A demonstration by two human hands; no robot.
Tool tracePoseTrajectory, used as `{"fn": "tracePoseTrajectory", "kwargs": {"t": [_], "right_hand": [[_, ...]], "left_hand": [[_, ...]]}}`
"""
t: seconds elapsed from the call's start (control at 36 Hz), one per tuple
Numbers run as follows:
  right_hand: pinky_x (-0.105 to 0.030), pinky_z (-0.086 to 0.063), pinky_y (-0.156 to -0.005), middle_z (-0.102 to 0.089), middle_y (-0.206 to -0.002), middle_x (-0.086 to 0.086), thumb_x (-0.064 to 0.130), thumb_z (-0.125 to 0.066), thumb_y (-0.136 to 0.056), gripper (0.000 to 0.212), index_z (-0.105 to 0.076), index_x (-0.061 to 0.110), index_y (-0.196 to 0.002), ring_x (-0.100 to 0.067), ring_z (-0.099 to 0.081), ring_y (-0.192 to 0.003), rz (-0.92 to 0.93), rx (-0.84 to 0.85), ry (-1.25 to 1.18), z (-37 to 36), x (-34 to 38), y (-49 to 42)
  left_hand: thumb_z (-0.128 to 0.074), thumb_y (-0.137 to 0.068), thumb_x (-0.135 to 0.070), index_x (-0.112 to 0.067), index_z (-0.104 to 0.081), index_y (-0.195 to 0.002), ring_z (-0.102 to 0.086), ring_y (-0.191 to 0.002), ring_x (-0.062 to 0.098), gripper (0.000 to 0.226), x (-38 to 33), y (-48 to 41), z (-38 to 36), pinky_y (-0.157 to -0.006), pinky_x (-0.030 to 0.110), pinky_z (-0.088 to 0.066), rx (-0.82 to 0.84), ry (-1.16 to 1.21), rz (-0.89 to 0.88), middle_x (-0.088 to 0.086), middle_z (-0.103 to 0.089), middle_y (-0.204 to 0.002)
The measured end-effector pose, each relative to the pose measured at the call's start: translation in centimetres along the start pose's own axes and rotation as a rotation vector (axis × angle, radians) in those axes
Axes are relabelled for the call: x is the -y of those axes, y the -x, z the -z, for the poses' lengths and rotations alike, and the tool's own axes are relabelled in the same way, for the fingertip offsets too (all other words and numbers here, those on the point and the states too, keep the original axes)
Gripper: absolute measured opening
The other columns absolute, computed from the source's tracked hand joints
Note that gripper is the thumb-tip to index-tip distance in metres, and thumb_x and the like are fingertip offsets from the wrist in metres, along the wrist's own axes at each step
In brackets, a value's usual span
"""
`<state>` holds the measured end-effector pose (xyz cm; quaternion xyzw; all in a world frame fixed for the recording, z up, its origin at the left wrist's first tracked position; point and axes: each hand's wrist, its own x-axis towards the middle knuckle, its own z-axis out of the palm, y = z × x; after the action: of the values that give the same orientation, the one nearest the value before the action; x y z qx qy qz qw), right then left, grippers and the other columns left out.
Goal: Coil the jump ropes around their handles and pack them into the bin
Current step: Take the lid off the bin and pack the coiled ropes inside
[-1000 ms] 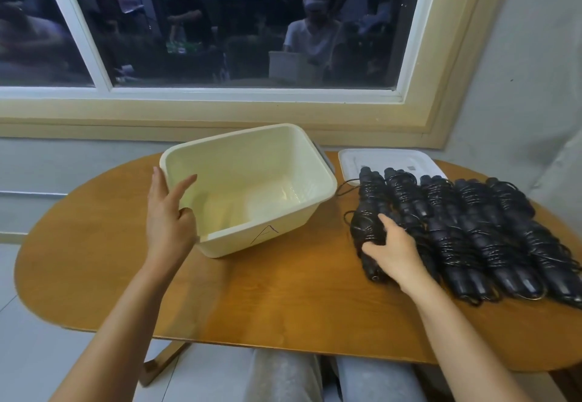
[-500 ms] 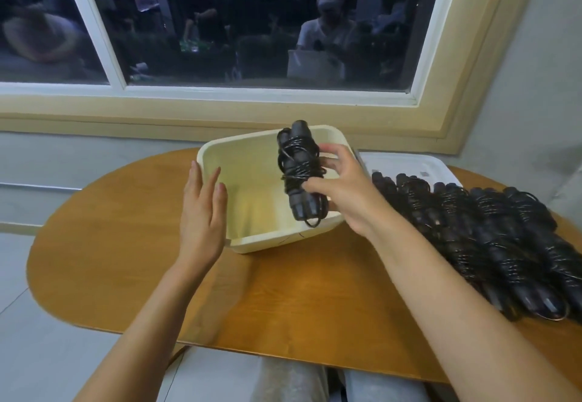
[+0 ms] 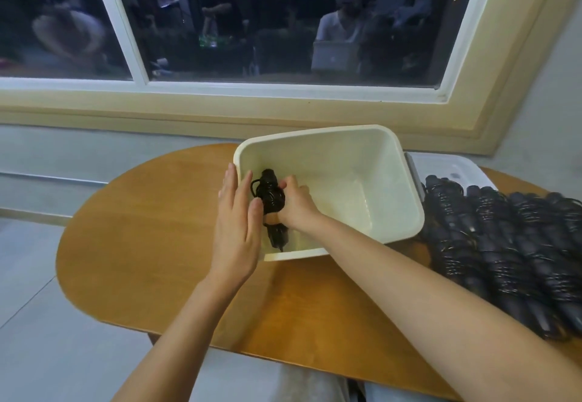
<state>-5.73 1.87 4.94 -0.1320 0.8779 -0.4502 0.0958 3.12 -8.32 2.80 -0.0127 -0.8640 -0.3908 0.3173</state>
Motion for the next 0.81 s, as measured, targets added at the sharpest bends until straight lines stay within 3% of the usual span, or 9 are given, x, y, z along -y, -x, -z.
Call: {"fn": "tracePoseTrajectory", "kwargs": {"t": [0.06,0.14,0.22,0.33,0.47,0.58,0.64,0.72,0.81], "right_hand": [[-0.029,-0.049,-0.09,-0.047,-0.134,-0.011,0.028,-0.076,-0.086,0.061,-0.04,0.014,-0.134,-0.028,-0.056,-0.116,0.001,0.03,-0.082,0.2,-0.2,-0.1],[-0.043,-0.055,-0.094,-0.057,-0.131,-0.015,0.012,-0.064,-0.095,0.039,-0.046,0.015,-0.13,-0.029,-0.061,-0.115,-0.066,0.112,-0.275,1.2,-0.6,-0.1],[-0.041,-0.058,-0.088,-0.056,-0.131,-0.016,0.001,-0.067,-0.09,0.046,-0.046,0.015,-0.128,-0.03,-0.06,-0.115,-0.077,0.139,-0.291,1.9,-1.0,-0.3],[-0.043,-0.059,-0.085,-0.055,-0.13,-0.01,0.017,-0.077,-0.085,0.051,-0.044,0.016,-0.123,-0.03,-0.059,-0.114,-0.01,0.074,-0.056,0.7,-1.1,-0.6],[-0.039,-0.056,-0.091,-0.05,-0.141,-0.007,0.022,-0.079,-0.082,0.072,-0.037,0.017,-0.14,-0.026,-0.053,-0.124,-0.005,0.158,-0.071,1.7,-1.7,-0.5],[-0.038,-0.048,-0.096,-0.034,-0.157,-0.004,0.017,-0.072,-0.089,0.078,-0.026,0.02,-0.152,-0.025,-0.039,-0.14,0.014,0.273,-0.045,3.3,-2.5,0.5],[-0.039,-0.044,-0.103,-0.03,-0.16,-0.004,0.013,-0.067,-0.092,0.077,-0.023,0.02,-0.154,-0.023,-0.034,-0.144,0.032,0.301,-0.03,3.7,-2.9,1.0],[-0.041,-0.045,-0.105,-0.027,-0.161,-0.001,0.003,-0.059,-0.096,0.074,-0.021,0.024,-0.156,-0.025,-0.036,-0.142,0.026,0.318,-0.045,4.0,-3.0,1.4],[-0.041,-0.048,-0.103,-0.027,-0.161,0.003,-0.007,-0.043,-0.099,0.07,-0.022,0.029,-0.156,-0.024,-0.053,-0.129,-0.016,0.323,-0.115,4.0,-3.1,1.5]], "left_hand": [[-0.017,-0.101,-0.051,-0.017,-0.029,-0.154,-0.001,-0.151,0.006,0.064,-0.1,0.0,-0.1,-0.122,0.05,-0.016,-0.005,0.0,0.004,-0.004,-0.006,-0.165],[-0.016,-0.101,-0.051,-0.017,-0.031,-0.154,-0.001,-0.152,0.007,0.065,-0.3,0.0,-0.3,-0.122,0.049,-0.016,-0.018,0.003,0.008,-0.002,-0.006,-0.166],[-0.016,-0.101,-0.051,-0.018,-0.033,-0.153,-0.002,-0.152,0.008,0.064,-0.3,0.1,-0.5,-0.122,0.05,-0.016,-0.029,0.002,0.007,-0.002,-0.006,-0.166],[-0.016,-0.103,-0.048,-0.018,-0.035,-0.152,0.0,-0.152,0.008,0.061,0.0,0.1,-0.7,-0.124,0.048,-0.008,-0.03,-0.025,-0.004,-0.002,-0.005,-0.166],[-0.017,-0.102,-0.047,-0.018,-0.033,-0.153,0.002,-0.151,0.006,0.06,-0.1,0.1,-0.5,-0.124,0.044,-0.001,-0.015,-0.055,-0.003,-0.002,-0.005,-0.166],[-0.017,-0.102,-0.048,-0.019,-0.034,-0.152,0.005,-0.151,0.006,0.06,-0.5,0.2,-0.5,-0.123,0.049,0.004,-0.005,-0.09,-0.005,-0.001,-0.004,-0.166],[-0.025,-0.104,-0.044,-0.017,-0.036,-0.15,0.006,-0.152,0.013,0.055,-0.8,0.1,-0.2,-0.121,0.054,0.006,-0.001,-0.211,-0.037,0.007,-0.004,-0.166],[-0.056,-0.096,-0.016,-0.007,-0.038,-0.149,0.0,-0.152,0.031,0.056,-1.1,-0.7,0.4,-0.12,0.058,0.002,0.03,-0.593,-0.283,0.019,-0.005,-0.164],[-0.06,-0.089,-0.006,-0.009,-0.022,-0.152,0.004,-0.152,0.028,0.074,-3.0,-2.0,1.2,-0.118,0.055,0.008,0.278,-0.89,-0.421,0.014,0.001,-0.165]]}}
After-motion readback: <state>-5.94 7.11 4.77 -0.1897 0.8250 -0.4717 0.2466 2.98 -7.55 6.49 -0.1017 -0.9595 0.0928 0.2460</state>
